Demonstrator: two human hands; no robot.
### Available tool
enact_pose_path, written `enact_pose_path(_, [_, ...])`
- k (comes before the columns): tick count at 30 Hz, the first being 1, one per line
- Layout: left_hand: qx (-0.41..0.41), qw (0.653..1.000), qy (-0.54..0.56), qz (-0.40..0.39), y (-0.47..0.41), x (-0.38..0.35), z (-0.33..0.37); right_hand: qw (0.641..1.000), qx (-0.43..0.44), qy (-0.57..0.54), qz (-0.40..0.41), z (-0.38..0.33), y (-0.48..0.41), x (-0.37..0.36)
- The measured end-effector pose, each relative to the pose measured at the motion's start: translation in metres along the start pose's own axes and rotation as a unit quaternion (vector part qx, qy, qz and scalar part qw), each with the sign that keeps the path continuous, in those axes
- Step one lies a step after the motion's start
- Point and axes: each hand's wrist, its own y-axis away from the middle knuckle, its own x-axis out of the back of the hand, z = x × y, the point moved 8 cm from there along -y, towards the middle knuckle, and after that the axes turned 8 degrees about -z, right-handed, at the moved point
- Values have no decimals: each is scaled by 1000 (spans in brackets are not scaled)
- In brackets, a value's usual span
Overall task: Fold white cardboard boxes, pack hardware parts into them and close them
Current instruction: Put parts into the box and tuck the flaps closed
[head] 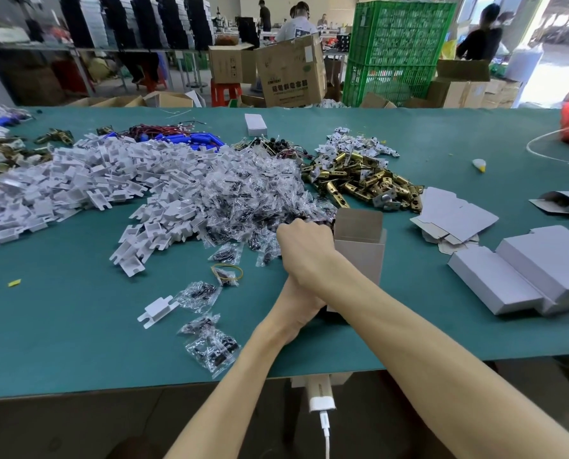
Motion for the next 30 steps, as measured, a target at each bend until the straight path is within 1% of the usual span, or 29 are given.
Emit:
enact_pose_path(6, [-14, 999, -43, -13, -6, 1, -1, 998, -35, 9, -50, 8, -24, -13])
enact_pose_path(8, [-19, 999, -44, -12, -7, 1, -1, 998, -42, 6, -46, 13, -28, -12])
enact_pose_path(12, [-14, 999, -30, -8, -7, 0, -3, 999, -27, -1, -31, 12, -29, -15])
enact_pose_path(19, [-10, 999, -36, 3, -8, 3, -7, 999, -18, -1, -37, 13, -30, -16])
enact_pose_path(21, [-10, 999, -33, 3, -7, 4, -5, 1000, -15, -6, -19, 15, -30, -13])
enact_pose_path(23, [-8, 1000, -30, -2, -6, 2, -2, 1000, -17, -2, 16, 15, -28, -6])
enact_pose_path(26, [-12, 1000, -23, -3, -2, -1, 6, 998, 11, 2, 59, 8, -22, 0])
enact_pose_path(28, [-18, 1000, -10, -4, 0, -2, 7, 997, 19, -37, 63, 10, -20, 3])
enact_pose_path(30, [-16, 1000, 5, -8, 0, -2, 6, 990, 9, -113, 81, 17, -20, 14])
